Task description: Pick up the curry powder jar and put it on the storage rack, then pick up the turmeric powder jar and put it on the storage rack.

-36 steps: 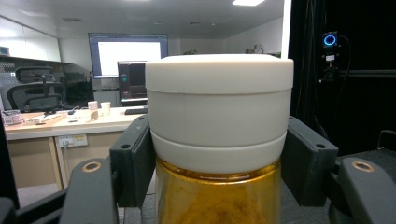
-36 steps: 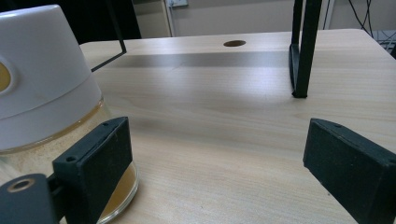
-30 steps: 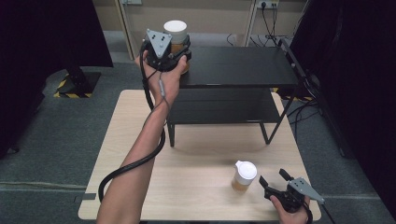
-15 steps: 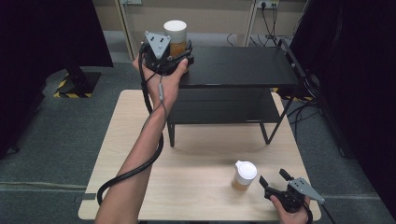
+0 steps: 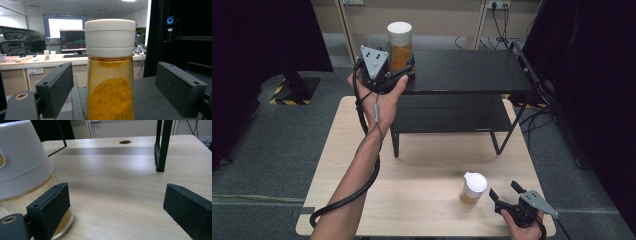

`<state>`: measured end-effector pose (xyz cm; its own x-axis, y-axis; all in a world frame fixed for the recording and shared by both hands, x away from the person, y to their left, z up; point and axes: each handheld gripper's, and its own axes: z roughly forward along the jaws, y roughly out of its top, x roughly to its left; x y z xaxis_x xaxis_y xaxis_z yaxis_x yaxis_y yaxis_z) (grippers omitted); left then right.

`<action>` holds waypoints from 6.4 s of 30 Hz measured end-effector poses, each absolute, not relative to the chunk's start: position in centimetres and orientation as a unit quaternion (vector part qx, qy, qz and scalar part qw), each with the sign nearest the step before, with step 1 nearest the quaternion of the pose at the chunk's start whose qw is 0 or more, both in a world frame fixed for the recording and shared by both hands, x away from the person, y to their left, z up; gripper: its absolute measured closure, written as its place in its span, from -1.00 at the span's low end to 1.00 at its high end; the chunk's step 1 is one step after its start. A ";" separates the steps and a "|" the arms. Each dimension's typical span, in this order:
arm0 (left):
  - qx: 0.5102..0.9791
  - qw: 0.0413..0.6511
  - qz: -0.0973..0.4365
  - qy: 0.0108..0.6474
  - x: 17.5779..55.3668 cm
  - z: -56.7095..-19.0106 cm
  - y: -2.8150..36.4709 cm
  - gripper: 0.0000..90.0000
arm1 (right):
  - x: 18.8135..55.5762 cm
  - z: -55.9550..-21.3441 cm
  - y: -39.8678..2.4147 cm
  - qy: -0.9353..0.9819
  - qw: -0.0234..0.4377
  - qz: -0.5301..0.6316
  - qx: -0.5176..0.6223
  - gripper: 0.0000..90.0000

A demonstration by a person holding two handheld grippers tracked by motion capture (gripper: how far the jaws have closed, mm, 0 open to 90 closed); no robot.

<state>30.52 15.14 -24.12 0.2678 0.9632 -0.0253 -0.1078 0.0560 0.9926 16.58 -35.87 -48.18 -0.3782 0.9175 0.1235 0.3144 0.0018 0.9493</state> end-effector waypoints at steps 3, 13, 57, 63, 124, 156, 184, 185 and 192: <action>0.510 0.609 0.448 0.411 29.6 -24.8 15.4 -0.68 | 16.6 -48.2 -35.9 0.646 0.289 0.522 0.477 -0.84; 0.502 0.624 0.451 0.395 27.0 -26.9 15.8 -0.68 | 16.6 -48.2 -35.8 0.645 0.291 0.521 0.477 -0.84; 0.548 0.634 0.400 0.372 22.4 -37.8 15.4 -0.71 | 16.5 -48.2 -35.7 0.646 0.293 0.519 0.477 -0.84; 0.554 0.631 0.394 0.372 22.4 -39.1 15.3 -0.71 | 16.5 -48.2 -35.7 0.645 0.293 0.519 0.478 -0.84; 0.625 0.574 0.342 0.404 21.3 -51.9 19.8 -0.73 | 16.5 -48.2 -35.8 0.646 0.293 0.520 0.475 -0.84; 0.631 0.574 0.337 0.399 21.5 -51.9 20.0 -0.75 | 16.5 -48.3 -35.8 0.645 0.293 0.521 0.476 -0.85; 0.631 0.577 0.332 0.399 21.7 -51.9 20.1 -0.76 | 16.4 -46.3 -37.1 0.711 0.249 0.528 0.392 -0.80; 0.631 0.577 0.331 0.400 21.7 -51.9 20.1 -0.76 | 16.5 -46.2 -36.9 0.714 0.247 0.529 0.386 -0.80; 0.633 0.576 0.331 0.398 21.7 -51.8 20.1 -0.76 | 16.8 -45.7 -35.5 0.730 0.241 0.529 0.359 -0.78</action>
